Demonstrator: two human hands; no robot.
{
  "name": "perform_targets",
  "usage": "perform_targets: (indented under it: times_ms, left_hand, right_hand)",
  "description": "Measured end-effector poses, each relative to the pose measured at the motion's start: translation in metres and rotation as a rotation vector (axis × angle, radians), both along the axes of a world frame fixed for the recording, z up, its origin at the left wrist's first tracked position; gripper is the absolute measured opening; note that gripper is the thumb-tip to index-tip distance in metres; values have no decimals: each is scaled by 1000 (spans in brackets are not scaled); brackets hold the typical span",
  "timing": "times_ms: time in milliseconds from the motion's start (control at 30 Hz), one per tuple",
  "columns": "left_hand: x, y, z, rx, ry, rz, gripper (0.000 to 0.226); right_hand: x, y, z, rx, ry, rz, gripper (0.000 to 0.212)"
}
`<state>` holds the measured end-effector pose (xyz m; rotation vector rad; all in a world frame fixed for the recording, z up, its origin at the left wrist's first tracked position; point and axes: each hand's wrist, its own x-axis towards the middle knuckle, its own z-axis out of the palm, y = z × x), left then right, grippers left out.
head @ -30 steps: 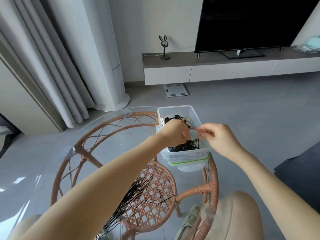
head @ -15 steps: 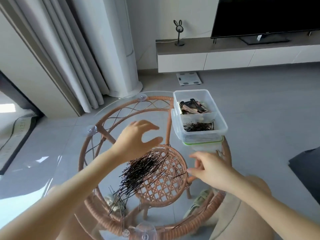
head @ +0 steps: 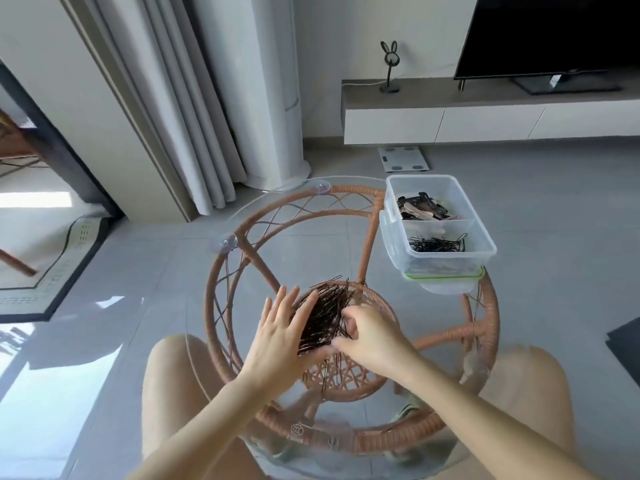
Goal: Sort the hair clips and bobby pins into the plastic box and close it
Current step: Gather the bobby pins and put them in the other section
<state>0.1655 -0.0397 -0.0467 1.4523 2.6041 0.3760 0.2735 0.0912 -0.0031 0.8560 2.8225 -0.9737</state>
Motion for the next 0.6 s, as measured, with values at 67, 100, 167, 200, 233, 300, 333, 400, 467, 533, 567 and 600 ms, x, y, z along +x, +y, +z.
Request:
perform_targets:
  times_ms: [67, 100, 167, 200, 233, 300, 333, 400, 467, 533, 567, 600]
  left_hand:
    - [-3, 13, 4, 44, -45, 35, 99]
    - [-3, 17, 6, 75, -79, 58, 101]
    - [-4, 20, 13, 136, -131, 130, 102]
    - [-4, 17, 18, 149, -109, 171, 100]
    - [-4, 11, 24, 126, -55, 202, 98]
    - [-2, -2, 34, -21, 26, 221, 101]
    - [0, -8, 38, -112, 29, 215, 105]
    - [5, -14, 42, -238, 27, 205, 109]
    - [8, -13, 42, -257, 22, 202, 101]
    - [8, -8, 39, -195, -21, 222, 85]
    - [6, -5, 39, -152, -57, 240, 74]
    - [5, -2, 39, -117, -94, 257, 63]
  right_hand:
    - [-4, 6, 6, -17, 66, -31, 36]
    - [-5, 13, 8, 6, 100, -42, 43]
    - [-7, 29, 11, 79, 98, 26, 65]
    - [-8, 36, 12, 101, 47, 105, 78]
    - [-10, 41, 13, 118, -14, 194, 90]
    - [-15, 45, 10, 183, -117, 359, 104]
    - [-19, 44, 8, 232, -139, 425, 106]
    - [-28, 40, 4, 298, -133, 500, 105]
    - [-38, 36, 4, 303, -100, 515, 94]
    - [-44, 33, 5, 265, -56, 508, 71]
    - [-45, 31, 6, 245, -38, 508, 58]
    - [-46, 30, 6, 231, -24, 510, 46]
